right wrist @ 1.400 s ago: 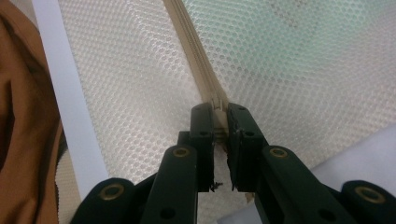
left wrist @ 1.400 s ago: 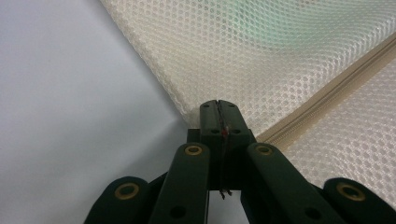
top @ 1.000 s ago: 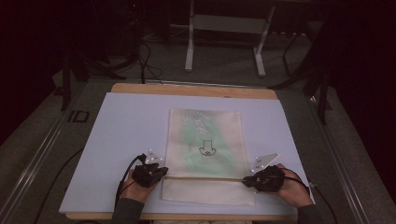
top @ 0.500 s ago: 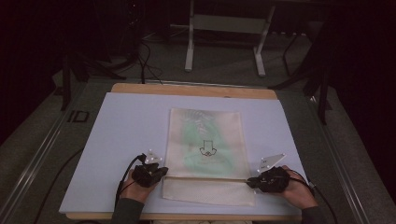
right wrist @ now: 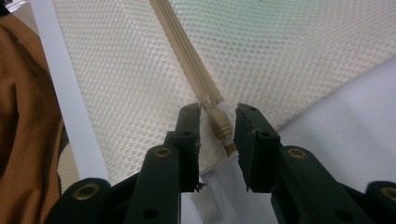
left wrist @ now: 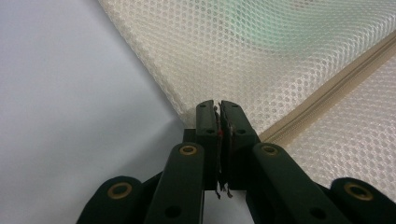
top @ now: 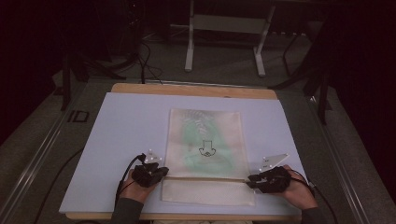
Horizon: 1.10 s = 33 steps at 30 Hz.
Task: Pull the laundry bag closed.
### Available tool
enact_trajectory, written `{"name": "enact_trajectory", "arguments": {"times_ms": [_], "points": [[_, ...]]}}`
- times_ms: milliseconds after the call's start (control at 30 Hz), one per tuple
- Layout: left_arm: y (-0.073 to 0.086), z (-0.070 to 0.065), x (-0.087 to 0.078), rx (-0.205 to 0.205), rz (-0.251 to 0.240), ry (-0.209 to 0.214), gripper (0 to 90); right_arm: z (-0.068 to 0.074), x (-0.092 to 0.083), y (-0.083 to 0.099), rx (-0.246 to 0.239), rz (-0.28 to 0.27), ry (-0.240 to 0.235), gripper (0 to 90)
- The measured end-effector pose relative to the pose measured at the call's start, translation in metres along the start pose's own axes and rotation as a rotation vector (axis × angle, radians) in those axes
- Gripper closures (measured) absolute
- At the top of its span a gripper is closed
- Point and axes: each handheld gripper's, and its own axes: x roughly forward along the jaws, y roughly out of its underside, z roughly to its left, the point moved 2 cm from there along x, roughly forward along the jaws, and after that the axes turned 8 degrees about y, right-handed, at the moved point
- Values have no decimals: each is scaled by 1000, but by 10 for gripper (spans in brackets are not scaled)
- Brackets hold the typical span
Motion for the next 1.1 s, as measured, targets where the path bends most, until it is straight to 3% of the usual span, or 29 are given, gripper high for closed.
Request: {"name": "enact_trajectory", "arguments": {"times_ms": [267, 433, 833, 1000, 1100], "points": [[0, -1, -1, 12, -2, -14, 857, -2, 0, 0, 2, -9, 25, 629], [1, -1, -3, 17, -10, -34, 856, -8, -6, -1, 25, -49, 79, 590], [3, 8, -19, -13, -84, -106, 859, -22, -10, 9, 101, -78, 133, 545], [5, 13, -26, -25, -100, -136, 862, -22, -10, 9, 95, -90, 135, 554], [7, 20, -29, -35, -92, -178, 863, -23, -8, 10, 102, -90, 139, 552]]}}
